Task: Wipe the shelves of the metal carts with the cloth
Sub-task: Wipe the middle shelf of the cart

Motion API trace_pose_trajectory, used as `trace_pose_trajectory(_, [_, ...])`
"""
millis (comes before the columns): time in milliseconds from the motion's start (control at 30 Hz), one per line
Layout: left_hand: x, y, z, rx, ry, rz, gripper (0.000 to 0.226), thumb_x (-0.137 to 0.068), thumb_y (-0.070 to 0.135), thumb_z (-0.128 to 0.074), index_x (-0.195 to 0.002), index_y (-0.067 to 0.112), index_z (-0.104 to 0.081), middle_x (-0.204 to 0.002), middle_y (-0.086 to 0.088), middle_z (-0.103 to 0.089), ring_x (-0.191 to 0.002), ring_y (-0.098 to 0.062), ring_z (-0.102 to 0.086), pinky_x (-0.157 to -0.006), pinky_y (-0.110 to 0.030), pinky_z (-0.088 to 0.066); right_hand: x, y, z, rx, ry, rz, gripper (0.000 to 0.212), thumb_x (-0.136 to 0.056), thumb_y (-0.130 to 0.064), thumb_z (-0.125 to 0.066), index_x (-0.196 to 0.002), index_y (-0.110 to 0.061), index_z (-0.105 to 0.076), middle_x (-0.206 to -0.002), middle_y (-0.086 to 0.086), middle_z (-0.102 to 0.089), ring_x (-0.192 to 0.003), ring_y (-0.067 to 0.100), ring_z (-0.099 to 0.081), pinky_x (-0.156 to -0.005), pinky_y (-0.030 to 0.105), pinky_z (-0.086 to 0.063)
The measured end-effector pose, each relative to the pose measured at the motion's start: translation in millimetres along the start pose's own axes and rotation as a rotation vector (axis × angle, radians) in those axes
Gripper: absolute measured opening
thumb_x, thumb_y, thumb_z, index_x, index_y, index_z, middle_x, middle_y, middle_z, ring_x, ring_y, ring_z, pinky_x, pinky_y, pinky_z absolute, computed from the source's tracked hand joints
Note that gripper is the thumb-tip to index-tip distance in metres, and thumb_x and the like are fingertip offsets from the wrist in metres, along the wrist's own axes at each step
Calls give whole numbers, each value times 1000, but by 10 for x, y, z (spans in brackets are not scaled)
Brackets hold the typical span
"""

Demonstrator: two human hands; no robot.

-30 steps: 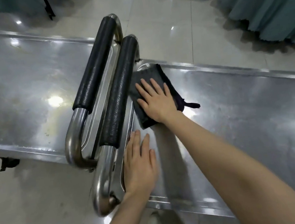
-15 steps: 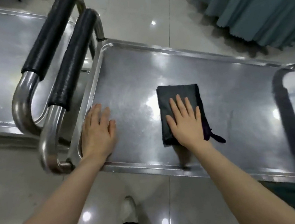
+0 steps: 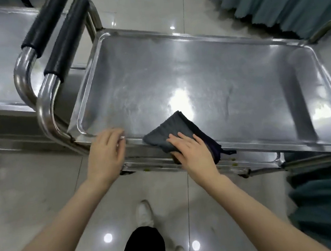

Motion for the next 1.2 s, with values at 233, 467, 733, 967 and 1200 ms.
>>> trace_pose_trajectory(233, [1293, 155, -351, 86, -115, 136, 44, -93, 30, -42, -124, 6, -61, -124, -9, -59, -116, -27, -56, -100, -35, -41, 752, 9, -114, -294, 41, -4, 33, -98, -23, -58, -130, -21, -59, -126, -5, -65, -118, 16, -57, -97, 30, -43])
trace_pose_trajectory(467, [1404, -173, -1033, 58, -203, 267, 38, -93, 18, -56, -129, 10, -55, -126, -9, -57, -114, -28, -55, -95, -38, -43, 726, 770, -787, -668, 87, -433, 27, -101, -26, -52, -125, -16, -59, -112, -12, -66, -108, 10, -59, -79, 9, -41])
trace_pose_trajectory(733, [1022, -752, -2051, -13, -80, 104, 47, -89, 32, -44, -121, 4, -63, -119, -16, -61, -105, -37, -59, -89, -44, -49, 38, 1387, -1345, -377, 204, -248, 37, -100, -36, -50, -135, -25, -54, -114, -1, -69, -102, 24, -63, -83, 29, -48])
trace_pose_trajectory(967, [986, -1058, -2850, -17, -4, -64, 40, -92, 37, -48, -123, 17, -64, -122, -5, -57, -110, -28, -55, -92, -41, -46, -138, 1453, -2266, 199, 67, 91, 46, -98, -40, -52, -141, -24, -50, -134, 1, -61, -118, 22, -60, -91, 35, -47])
trace_pose_trajectory(1200, [1022, -1182, -3112, -77, 189, -185, 35, -92, 33, -51, -119, 15, -66, -113, -4, -59, -104, -28, -55, -91, -37, -40, -258, 1545, -2850, 280, 60, 156, 56, -102, -54, -26, -155, -37, -16, -161, -15, -10, -150, 10, -4, -121, 37, -3])
Point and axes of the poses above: each hand's wrist, its own x-axis away from the middle knuckle, its own z-axis out of the back of the hand, y = z × x, the point moved 5 cm from there along -x, towards the middle knuckle
